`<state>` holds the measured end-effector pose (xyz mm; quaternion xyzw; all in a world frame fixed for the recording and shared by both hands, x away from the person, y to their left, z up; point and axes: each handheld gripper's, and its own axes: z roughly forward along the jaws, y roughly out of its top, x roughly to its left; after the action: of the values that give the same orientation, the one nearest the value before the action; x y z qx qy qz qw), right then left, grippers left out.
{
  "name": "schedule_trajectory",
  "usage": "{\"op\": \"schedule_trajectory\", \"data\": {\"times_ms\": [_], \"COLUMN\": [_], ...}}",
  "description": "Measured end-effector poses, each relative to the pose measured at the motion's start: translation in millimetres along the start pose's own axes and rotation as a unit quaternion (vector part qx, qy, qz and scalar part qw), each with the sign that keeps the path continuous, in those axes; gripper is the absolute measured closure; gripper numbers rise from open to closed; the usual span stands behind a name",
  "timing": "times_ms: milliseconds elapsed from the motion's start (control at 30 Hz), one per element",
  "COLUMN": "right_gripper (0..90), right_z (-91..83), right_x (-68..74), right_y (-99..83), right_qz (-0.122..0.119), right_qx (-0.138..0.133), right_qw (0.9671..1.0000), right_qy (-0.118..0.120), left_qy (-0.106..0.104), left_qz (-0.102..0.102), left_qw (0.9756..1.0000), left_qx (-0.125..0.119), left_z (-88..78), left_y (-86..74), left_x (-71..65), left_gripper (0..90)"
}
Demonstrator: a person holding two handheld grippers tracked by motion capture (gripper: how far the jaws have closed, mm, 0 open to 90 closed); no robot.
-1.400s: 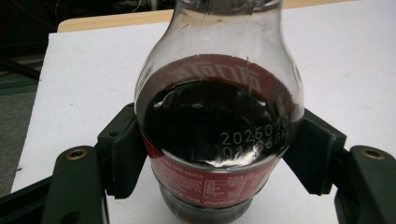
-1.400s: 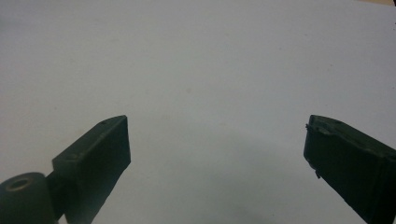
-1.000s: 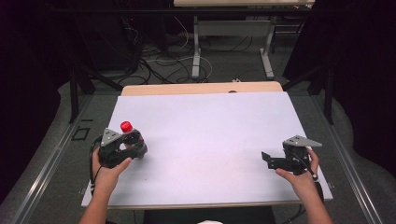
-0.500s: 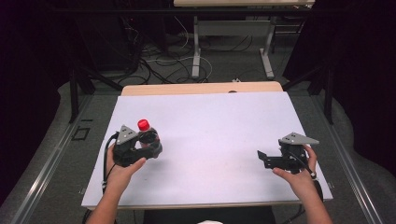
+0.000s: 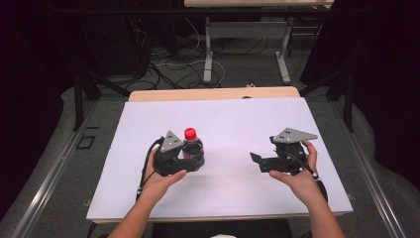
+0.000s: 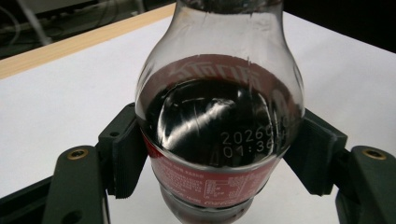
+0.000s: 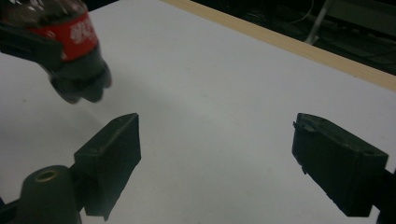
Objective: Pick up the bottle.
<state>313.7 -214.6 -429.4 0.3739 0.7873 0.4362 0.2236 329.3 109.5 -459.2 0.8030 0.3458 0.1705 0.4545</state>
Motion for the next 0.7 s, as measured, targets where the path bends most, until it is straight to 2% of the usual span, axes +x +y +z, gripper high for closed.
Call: {"op": "schedule_trajectory", "data": {"times_ms": [100,267,533,700], "right_gripper": [15.3,16.1,18.7,22.4], "right_z": [5.3,9.3,7.2,4.5], "right_x": [8.4,16.8,24.8,29.3], "right_y": [6.6,14.6,20.9,22.4], "right_qz": [-0.002,-0.016,-0.020,-0.023], "right_qx": [-0.005,-0.006,-0.015,-0.029], "right_qw": [0.9999,0.9996,0.9990,0.9985], "right_qy": [0.012,0.024,0.036,0.039], "left_qy": [-0.012,-0.032,-0.050,-0.052], "left_qz": [0.015,0.023,0.028,0.028], "left_qw": [0.9998,0.9992,0.9981,0.9981], "left_qx": [0.006,0.012,0.021,0.018], "left_z": [9.6,24.2,36.6,39.1], "left_y": [1.3,-0.3,-5.1,-7.8], "left_x": [-10.6,-25.7,-37.6,-41.4], "left_gripper": [30.1,30.1,30.1,30.1]}}
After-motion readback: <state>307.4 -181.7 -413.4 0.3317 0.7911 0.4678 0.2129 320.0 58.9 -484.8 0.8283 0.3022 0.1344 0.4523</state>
